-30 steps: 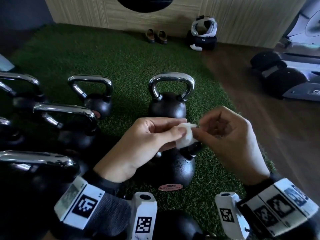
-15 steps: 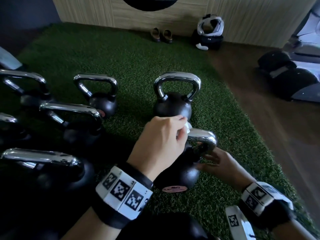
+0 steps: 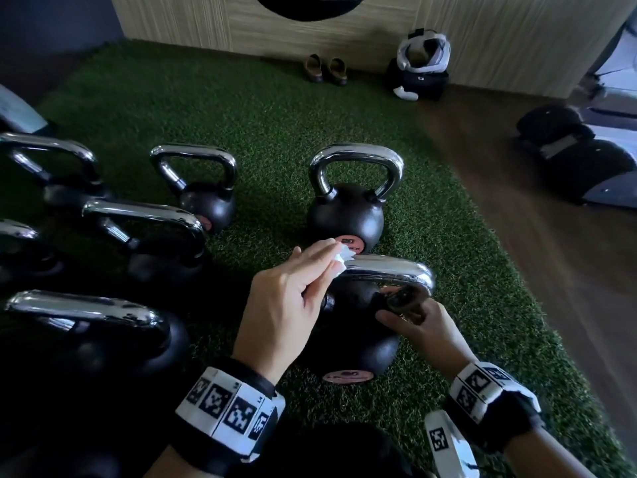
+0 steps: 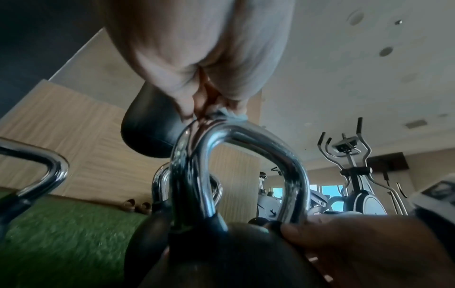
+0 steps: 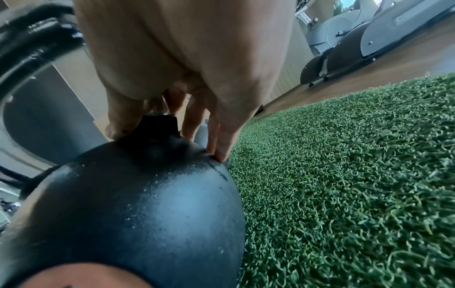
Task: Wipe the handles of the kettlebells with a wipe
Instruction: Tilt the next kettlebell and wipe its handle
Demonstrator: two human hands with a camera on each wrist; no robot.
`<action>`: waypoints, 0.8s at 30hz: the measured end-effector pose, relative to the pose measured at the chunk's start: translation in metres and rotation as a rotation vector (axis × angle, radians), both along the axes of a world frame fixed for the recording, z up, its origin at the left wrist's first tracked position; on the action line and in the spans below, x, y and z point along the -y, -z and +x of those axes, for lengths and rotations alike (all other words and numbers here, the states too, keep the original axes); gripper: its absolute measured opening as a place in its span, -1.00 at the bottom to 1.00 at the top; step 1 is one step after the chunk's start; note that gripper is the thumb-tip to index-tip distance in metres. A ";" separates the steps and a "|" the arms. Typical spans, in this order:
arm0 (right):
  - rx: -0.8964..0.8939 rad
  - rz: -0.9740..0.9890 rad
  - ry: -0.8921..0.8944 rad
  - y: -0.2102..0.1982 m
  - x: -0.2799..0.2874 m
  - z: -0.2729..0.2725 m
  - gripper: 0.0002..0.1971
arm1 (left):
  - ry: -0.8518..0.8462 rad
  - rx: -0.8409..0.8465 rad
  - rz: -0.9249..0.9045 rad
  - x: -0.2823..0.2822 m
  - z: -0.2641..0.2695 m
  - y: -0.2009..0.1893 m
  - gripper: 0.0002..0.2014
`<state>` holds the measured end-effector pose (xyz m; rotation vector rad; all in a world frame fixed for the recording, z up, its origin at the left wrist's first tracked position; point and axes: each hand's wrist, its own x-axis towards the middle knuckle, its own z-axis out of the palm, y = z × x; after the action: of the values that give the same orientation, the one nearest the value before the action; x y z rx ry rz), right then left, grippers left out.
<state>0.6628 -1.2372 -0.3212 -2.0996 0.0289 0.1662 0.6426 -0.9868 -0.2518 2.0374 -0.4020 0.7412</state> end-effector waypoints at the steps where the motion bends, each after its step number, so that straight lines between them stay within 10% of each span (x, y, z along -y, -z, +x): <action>1: 0.003 -0.005 0.002 0.000 -0.001 0.000 -0.30 | 0.009 -0.004 -0.049 -0.001 0.000 0.006 -0.72; 9: 0.027 0.020 -0.003 0.008 0.002 0.005 -0.19 | 0.163 -0.401 -0.719 -0.025 -0.007 0.045 -0.73; 24: 0.050 0.163 0.003 0.006 0.000 0.006 -0.38 | 0.129 -0.506 -0.546 -0.012 -0.018 0.090 -0.79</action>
<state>0.6690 -1.2373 -0.3273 -1.9406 -0.0110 0.1106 0.6248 -0.9751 -0.3419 1.5821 -0.0259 0.2007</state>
